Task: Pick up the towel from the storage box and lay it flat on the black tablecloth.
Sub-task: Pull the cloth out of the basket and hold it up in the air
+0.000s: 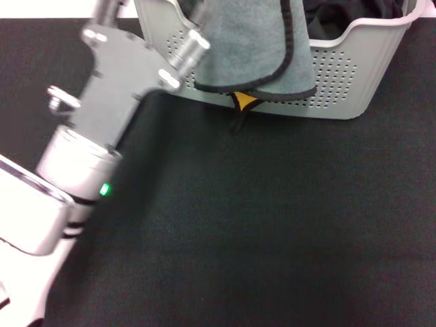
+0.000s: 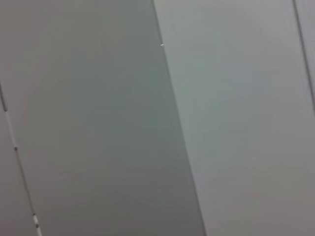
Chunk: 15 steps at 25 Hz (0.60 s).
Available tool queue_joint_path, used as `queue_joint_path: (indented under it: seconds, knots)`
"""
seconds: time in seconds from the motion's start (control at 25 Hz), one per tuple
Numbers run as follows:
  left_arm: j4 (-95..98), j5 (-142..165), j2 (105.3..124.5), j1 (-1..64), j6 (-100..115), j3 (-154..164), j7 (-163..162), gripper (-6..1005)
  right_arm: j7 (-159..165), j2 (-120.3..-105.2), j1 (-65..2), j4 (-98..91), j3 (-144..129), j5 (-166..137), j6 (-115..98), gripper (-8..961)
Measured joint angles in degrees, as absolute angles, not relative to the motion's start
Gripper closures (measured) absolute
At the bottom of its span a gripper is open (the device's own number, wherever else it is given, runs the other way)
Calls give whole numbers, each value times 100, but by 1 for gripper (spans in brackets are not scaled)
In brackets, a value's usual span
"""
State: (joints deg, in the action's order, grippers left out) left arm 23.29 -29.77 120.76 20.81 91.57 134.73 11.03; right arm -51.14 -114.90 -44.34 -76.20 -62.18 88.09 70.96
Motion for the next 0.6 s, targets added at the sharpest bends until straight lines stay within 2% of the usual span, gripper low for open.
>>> queue_joint_path:
  seconds: [0.24, 0.6]
  knots:
    - [2418, -2954, 12075, 2014, 9568, 14205, 1227, 172, -5079, -11464, -4480, -7450, -6197, 8649, 6784, 943]
    - [2955, -3007, 12076, 1971, 8881, 14596, 2693, 172, -5230, -11593, -4647, -7105, -6679, 8913, 6231, 943]
